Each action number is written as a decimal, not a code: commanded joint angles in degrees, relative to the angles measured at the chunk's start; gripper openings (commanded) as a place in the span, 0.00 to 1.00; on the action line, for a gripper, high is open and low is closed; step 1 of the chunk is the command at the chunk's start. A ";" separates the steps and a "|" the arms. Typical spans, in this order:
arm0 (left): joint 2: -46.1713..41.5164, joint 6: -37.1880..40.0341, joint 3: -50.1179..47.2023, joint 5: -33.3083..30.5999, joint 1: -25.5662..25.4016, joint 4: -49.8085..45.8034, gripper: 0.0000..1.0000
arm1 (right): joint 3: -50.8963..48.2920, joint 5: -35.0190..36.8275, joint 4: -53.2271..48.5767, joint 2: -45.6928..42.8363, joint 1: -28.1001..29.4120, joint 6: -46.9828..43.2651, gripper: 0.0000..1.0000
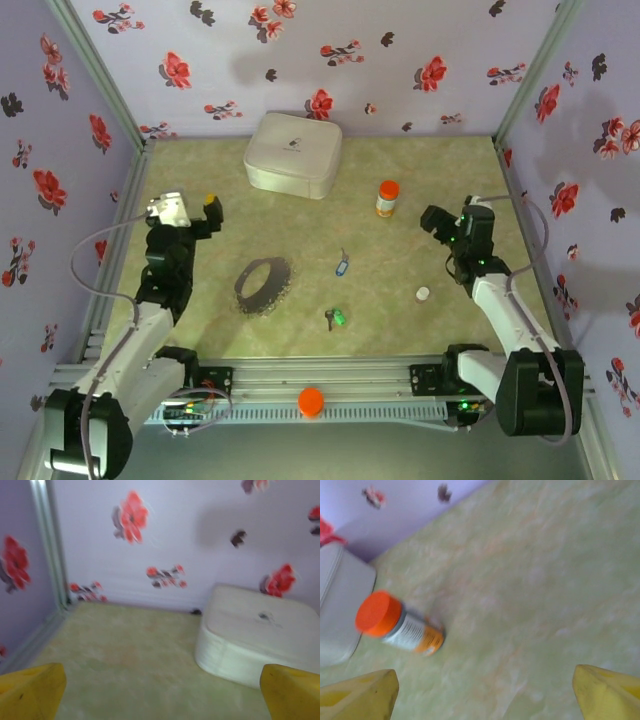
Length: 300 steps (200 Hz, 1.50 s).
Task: Put the keys on the keyring
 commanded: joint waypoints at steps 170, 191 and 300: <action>-0.98 -35.83 -7.12 12.38 -7.30 -33.82 1.00 | 32.03 -12.69 -9.62 42.07 47.10 5.80 0.53; 0.56 -35.24 -7.12 13.45 -7.27 -33.17 1.00 | 32.96 -12.35 -9.99 44.23 48.21 6.28 0.47; 3.22 -34.19 -5.20 14.49 -7.14 -31.75 1.00 | 34.93 -11.94 -9.58 49.19 50.10 6.72 0.30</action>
